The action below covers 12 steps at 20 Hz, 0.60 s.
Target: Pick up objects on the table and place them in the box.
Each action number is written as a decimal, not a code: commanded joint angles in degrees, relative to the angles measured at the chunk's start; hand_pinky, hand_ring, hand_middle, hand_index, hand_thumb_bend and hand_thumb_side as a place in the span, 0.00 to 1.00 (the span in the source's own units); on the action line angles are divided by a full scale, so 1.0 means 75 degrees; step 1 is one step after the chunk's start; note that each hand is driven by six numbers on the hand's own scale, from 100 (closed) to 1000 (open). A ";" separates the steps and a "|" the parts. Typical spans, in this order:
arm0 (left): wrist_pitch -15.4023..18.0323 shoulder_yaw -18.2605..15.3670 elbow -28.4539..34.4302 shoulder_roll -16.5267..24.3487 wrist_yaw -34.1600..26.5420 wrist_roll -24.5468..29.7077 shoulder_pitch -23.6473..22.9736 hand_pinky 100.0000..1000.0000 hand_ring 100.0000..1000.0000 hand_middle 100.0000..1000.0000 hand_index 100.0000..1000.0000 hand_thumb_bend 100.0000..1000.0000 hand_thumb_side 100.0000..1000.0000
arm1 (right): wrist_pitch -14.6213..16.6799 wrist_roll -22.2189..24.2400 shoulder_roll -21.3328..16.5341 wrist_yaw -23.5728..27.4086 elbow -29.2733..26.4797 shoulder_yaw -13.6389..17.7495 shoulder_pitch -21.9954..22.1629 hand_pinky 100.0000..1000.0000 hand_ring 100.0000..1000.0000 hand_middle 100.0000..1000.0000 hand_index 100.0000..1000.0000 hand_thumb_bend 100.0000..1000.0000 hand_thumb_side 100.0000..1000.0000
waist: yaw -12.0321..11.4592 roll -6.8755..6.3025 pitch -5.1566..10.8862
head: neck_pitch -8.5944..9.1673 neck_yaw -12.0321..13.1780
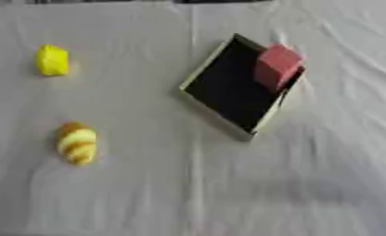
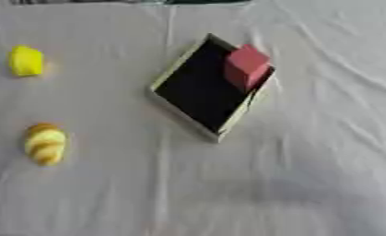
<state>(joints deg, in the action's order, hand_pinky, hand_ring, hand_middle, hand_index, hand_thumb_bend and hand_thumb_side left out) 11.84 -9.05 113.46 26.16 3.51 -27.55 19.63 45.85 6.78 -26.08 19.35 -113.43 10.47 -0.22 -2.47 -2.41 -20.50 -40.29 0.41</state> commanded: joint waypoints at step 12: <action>-0.0087 0.0155 0.0150 0.0492 0.0259 0.0593 0.0086 0.73 0.71 0.66 0.86 0.00 0.51 | -0.0054 0.0245 -0.0215 0.0277 -0.0155 0.0136 0.0053 1.00 0.87 0.67 0.78 0.00 0.41 | 0.0016 -0.0002 0.0132 | -0.0054 0.0007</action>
<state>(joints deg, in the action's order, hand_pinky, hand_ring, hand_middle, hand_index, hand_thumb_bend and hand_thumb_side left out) 11.37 -7.97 113.46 27.31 4.72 -24.22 19.67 45.42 8.46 -26.15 21.06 -113.43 10.91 0.09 -2.39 -2.46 -20.50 -40.34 0.40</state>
